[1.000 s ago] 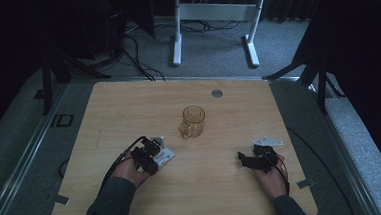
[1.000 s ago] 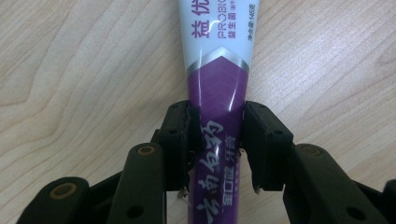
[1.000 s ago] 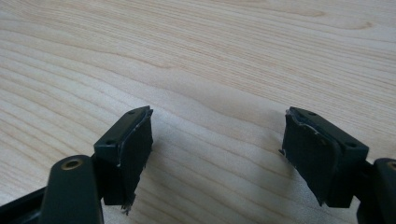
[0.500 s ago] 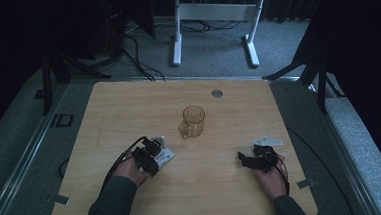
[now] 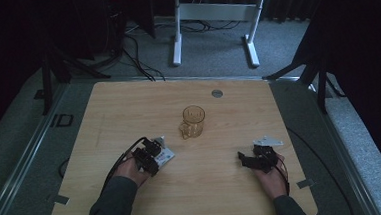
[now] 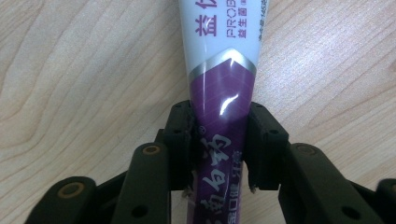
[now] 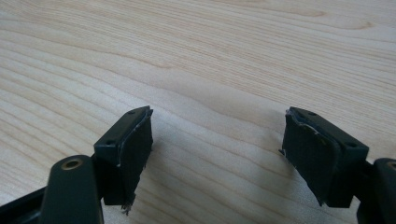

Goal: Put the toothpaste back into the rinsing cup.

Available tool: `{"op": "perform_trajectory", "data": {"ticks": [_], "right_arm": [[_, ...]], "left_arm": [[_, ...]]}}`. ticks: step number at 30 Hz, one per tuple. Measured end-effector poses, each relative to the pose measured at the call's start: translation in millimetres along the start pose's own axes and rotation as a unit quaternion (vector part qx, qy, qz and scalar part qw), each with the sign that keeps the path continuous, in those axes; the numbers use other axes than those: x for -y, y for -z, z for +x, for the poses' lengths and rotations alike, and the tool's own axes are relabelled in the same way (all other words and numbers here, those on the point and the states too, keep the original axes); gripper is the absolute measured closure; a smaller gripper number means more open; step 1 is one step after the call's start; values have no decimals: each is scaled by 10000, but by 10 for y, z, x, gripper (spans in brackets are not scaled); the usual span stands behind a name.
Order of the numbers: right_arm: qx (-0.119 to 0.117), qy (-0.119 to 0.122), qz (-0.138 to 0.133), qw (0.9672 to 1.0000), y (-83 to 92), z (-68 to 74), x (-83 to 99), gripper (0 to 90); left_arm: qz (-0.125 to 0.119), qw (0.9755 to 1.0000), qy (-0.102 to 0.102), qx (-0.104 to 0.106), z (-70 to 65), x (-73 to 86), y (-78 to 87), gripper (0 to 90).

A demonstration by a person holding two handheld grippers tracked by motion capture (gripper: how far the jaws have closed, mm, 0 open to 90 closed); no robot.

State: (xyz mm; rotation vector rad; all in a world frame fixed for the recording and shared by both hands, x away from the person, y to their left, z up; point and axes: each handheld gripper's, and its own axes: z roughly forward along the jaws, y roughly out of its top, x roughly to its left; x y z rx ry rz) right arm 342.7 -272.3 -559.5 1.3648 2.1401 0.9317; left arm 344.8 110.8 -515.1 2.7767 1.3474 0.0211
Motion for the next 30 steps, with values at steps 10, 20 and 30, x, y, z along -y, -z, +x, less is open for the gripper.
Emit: {"op": "perform_trajectory", "data": {"ticks": [10, 20, 30], "right_arm": [[3, 2, 3, 10000, 0, 0, 0, 242], [0, 4, 2, 10000, 0, -1, 0, 242], [1, -1, 7, 10000, 1, 0, 0, 242]], "left_arm": [[-10, 10000, 9, -10, -3, 2, 31, 715], [-194, 9997, 139, 16, 47, 29, 109, 726], [-470, 9985, 274, 26, 95, 65, 240, 730]]}}
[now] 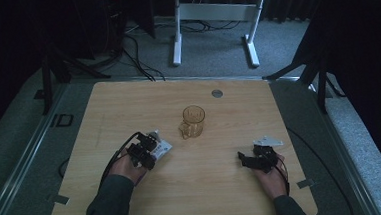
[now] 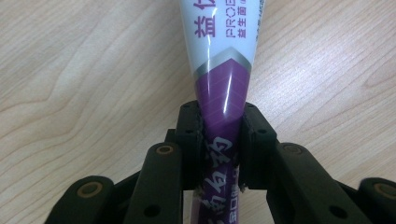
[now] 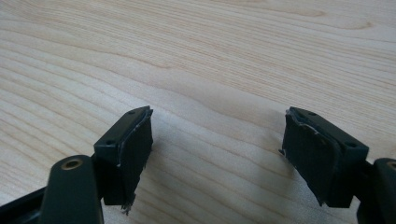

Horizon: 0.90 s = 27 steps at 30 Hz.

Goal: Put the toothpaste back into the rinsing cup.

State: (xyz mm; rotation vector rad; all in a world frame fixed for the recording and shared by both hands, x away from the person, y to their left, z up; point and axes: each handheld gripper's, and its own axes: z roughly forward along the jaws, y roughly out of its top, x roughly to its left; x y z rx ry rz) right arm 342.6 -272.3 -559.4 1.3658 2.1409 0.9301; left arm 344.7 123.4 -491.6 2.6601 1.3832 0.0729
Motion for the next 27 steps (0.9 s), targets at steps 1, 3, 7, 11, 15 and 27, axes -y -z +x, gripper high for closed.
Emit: {"op": "perform_trajectory", "data": {"ticks": [1, 3, 7, 11, 15, 27], "right_arm": [[-1, -1, 1, 10000, 0, 0, 0, 242], [-2, -3, -1, 10000, 0, 0, 0, 242], [-2, -4, -1, 10000, 0, 0, 0, 242], [0, -3, 2, 10000, 0, 0, 0, 243], [-2, -3, -1, 10000, 0, 0, 0, 242], [-2, -8, -1, 10000, 0, 1, 0, 242]], "left_arm": [[-9, 10000, 0, 2, 5, 2, 10, 730], [-67, 10000, 30, -22, 9, 5, 30, 730], [-175, 9998, 110, -44, 20, 10, 73, 732], [-242, 9996, 135, -35, 33, 8, 108, 732], [-331, 9993, 173, -34, 36, 4, 136, 732], [-491, 9986, 218, -9, 58, -10, 228, 731]]}}
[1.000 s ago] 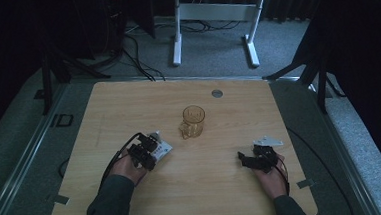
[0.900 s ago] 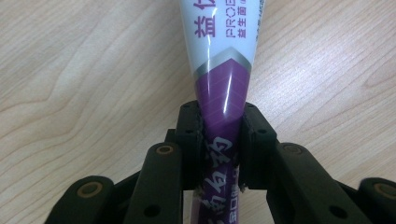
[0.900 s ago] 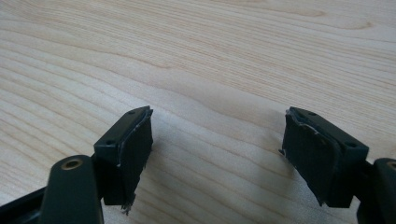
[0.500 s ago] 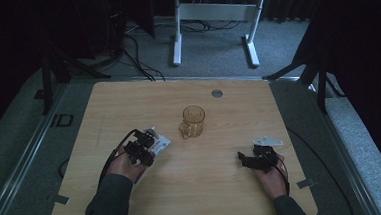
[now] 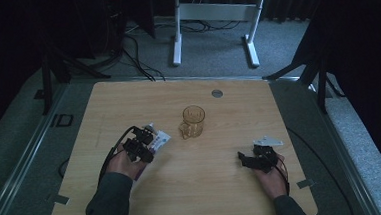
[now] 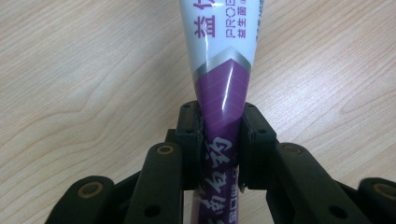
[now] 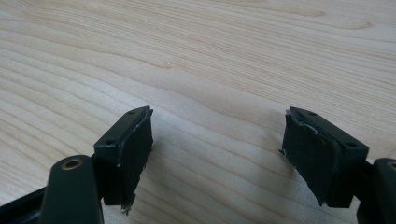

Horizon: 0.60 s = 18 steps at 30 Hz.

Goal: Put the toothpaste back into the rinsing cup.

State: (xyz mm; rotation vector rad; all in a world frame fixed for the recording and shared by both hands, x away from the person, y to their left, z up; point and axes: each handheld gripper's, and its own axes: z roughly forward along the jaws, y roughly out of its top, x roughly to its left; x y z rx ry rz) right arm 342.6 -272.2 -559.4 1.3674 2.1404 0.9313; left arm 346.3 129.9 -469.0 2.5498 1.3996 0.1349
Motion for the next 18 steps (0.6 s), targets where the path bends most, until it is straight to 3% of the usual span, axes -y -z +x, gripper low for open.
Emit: {"op": "perform_trajectory", "data": {"ticks": [18], "right_arm": [[-1, 2, 0, 10000, 0, 0, 0, 242]], "left_arm": [[-330, 9994, 88, -5, 23, -55, 143, 731]]}}
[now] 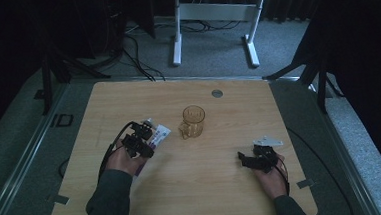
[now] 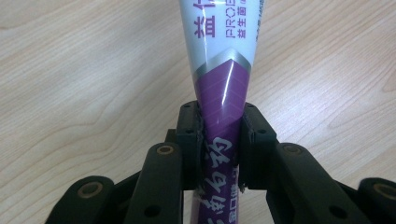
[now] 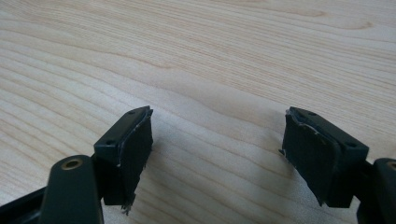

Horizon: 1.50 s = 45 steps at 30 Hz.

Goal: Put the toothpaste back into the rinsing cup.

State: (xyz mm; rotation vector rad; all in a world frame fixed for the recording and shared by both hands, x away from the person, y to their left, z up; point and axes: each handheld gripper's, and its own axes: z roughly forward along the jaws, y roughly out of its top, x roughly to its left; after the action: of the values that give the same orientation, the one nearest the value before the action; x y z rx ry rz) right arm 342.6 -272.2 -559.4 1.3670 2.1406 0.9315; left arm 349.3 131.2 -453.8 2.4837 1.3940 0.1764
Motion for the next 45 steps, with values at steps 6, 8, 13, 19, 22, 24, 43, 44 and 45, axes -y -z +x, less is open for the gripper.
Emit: {"op": "perform_trajectory", "data": {"ticks": [6, 8, 13, 19, 22, 24, 43, 44, 45], "right_arm": [[0, 4, -1, 10000, 0, -1, 0, 242], [2, 5, 1, 10000, 0, -1, 0, 243], [0, 3, -1, 10000, 0, 0, 0, 242], [2, 6, 1, 10000, 0, -1, 0, 242], [2, 8, -5, 10000, -1, -1, 0, 243], [2, 12, -8, 10000, -1, -2, 0, 242], [3, 10, -8, 10000, -1, -1, 0, 243], [2, 10, -7, 10000, -1, -1, 0, 243], [2, 6, -6, 10000, -1, -1, 0, 242]], "left_arm": [[-56, 10000, 17, 15, 10, 0, 21, 731], [-56, 10000, 34, 9, 13, 2, 25, 731], [-32, 10000, 10, -29, 23, 8, 28, 731], [-174, 9998, 54, -57, 39, 1, 59, 731], [-290, 9995, 104, -79, 40, -9, 84, 731], [-328, 9994, 118, -77, 41, -13, 92, 731], [-918, 9953, 279, -141, 30, -61, 181, 731], [-941, 9951, 275, -147, 33, -62, 185, 731], [-978, 9947, 282, -156, 31, -61, 189, 731]]}}
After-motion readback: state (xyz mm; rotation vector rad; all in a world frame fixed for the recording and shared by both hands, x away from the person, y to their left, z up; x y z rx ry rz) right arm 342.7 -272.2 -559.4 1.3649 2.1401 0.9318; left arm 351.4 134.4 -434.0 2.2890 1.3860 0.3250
